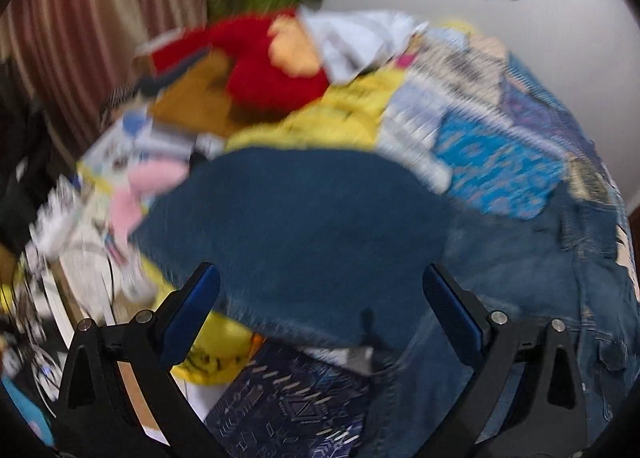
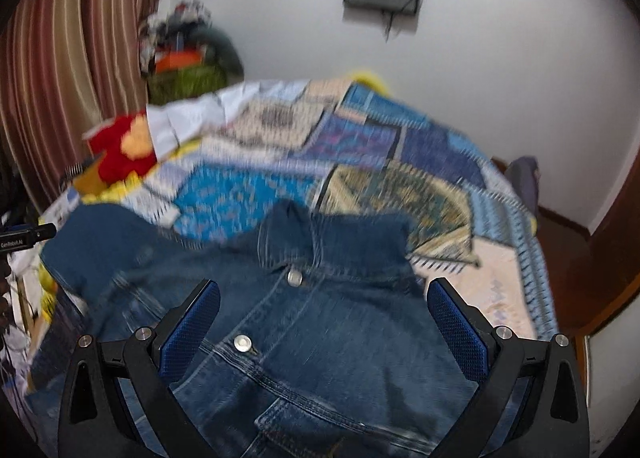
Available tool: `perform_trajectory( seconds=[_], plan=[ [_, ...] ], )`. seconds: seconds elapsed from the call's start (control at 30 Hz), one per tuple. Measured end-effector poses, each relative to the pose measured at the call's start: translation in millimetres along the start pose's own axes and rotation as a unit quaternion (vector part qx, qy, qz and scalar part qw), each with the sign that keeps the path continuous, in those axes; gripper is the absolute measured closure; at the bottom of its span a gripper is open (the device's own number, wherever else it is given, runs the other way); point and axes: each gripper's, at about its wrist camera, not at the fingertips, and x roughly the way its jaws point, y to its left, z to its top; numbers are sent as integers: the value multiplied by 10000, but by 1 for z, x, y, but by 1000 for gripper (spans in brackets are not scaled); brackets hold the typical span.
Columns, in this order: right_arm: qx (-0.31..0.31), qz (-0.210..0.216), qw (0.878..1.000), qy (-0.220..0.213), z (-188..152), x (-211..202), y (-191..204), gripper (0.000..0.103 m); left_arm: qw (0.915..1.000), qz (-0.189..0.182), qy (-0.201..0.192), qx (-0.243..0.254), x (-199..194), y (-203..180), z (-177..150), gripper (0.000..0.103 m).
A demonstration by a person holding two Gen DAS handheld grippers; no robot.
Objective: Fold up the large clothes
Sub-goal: 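Grasp the jacket sleeve with the left gripper and lift it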
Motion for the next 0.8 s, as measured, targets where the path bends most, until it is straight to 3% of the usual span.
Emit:
perform_trajectory(
  seconds=[0.13,0.3,0.4,0.47,0.53,0.7,0.8],
  plan=[
    [-102,146,9984,528,-7,39,7,0,9977,-11,439,-507,26,24,-17,7],
    [-185,279,9952,917,-13,66,14,0,9923,-203,780,-937,50,35,-24,32],
    [-189,336,9940,1026,-15,74,16,0,9927,-203,622,-1016,48,33,-18,51],
    [-173,364,9935,1062,-16,76,16,0,9943,1,444,-973,41,30,-13,74],
    [-152,386,9933,1082,-16,77,15,0,9963,259,242,-784,30,23,-9,84],
    [-76,376,9940,1021,-12,70,12,0,9974,546,-316,-350,-2,3,-1,92],
    [-2,394,9951,908,-8,59,8,0,9960,420,-792,15,-33,-21,7,94]
  ],
)
